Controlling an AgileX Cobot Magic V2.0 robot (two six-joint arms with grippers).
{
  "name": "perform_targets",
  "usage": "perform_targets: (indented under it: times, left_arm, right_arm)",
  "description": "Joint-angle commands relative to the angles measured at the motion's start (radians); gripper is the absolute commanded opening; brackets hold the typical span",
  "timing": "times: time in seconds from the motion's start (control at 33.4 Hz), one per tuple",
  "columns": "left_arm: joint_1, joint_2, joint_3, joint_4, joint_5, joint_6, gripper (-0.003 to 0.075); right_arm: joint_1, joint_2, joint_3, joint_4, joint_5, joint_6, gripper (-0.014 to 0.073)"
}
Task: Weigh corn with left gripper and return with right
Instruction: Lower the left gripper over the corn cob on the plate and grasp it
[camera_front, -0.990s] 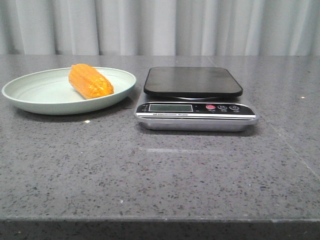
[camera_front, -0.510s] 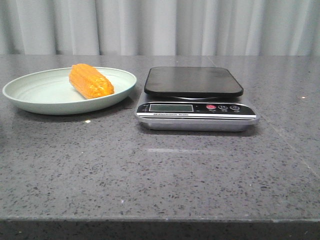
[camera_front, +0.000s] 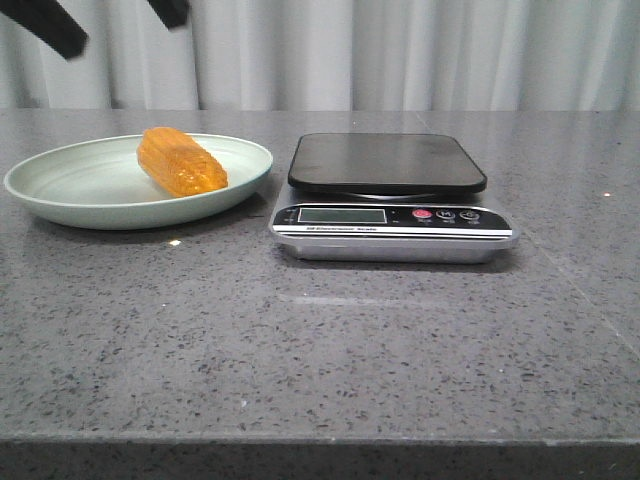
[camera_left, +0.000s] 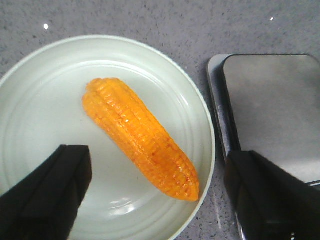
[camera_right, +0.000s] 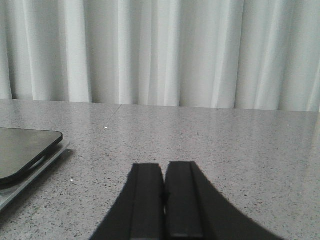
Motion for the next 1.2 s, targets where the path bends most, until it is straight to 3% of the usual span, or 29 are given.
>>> perform_targets:
  times: [0.0,0.21,0.42,0.75,1.17]
  left_arm:
    - [-0.032,0.038,-0.096,0.057,0.03,-0.104,0.0596]
    - [-0.091,0.14,-0.189,0.168,0.103,-0.282,0.0596]
    - [-0.101,0.235,-0.241,0.164,0.204,-0.308,0.0596]
    - [-0.089,0.246,-0.241,0.266,0.222,-0.388,0.0596]
    - [-0.046,0.28,-0.241,0.233,0.233,-0.382,0.0542]
  right_arm:
    - [-0.006,-0.017,-0.007,-0.013,-0.085,-0.002,0.015]
    - [-0.005,-0.018,-0.007,-0.013,-0.085,-0.002,0.015]
    - [-0.005,-0.018,-0.007,-0.013,-0.085,-0.002,0.015]
    - [-0.005,-0.018,-0.007,-0.013,-0.085,-0.002,0.015]
    - [-0.005,-0.018,-0.007,-0.013,-0.085,-0.002,0.015]
